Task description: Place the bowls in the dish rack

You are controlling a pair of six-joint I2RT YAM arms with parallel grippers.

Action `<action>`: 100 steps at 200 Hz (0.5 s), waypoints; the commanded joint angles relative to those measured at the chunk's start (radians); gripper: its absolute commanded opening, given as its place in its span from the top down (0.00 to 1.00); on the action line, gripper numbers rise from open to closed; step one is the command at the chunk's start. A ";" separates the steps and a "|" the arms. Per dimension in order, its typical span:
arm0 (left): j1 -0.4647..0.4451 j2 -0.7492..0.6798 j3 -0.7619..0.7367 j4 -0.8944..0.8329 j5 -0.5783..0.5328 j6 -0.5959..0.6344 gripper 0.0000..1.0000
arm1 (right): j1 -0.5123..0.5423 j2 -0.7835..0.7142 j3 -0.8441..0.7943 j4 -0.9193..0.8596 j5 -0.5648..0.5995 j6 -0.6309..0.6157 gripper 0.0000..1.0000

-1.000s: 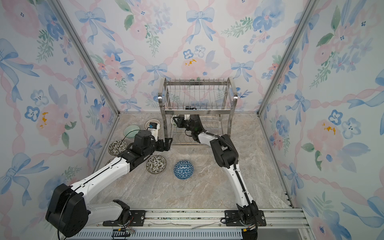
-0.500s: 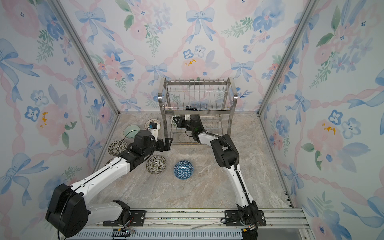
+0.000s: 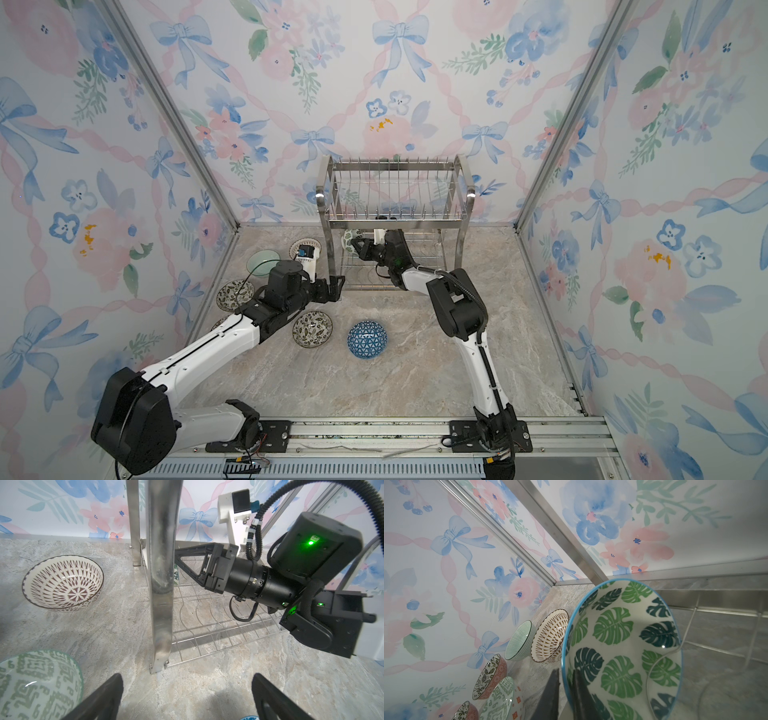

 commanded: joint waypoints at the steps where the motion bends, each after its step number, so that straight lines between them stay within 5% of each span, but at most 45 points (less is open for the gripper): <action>1: 0.007 -0.026 -0.011 0.009 -0.007 -0.005 0.02 | -0.007 -0.077 -0.046 0.031 0.001 -0.031 0.83; 100: -0.023 -0.066 -0.029 -0.006 -0.044 -0.003 0.02 | 0.009 -0.258 -0.302 0.051 0.032 -0.089 0.83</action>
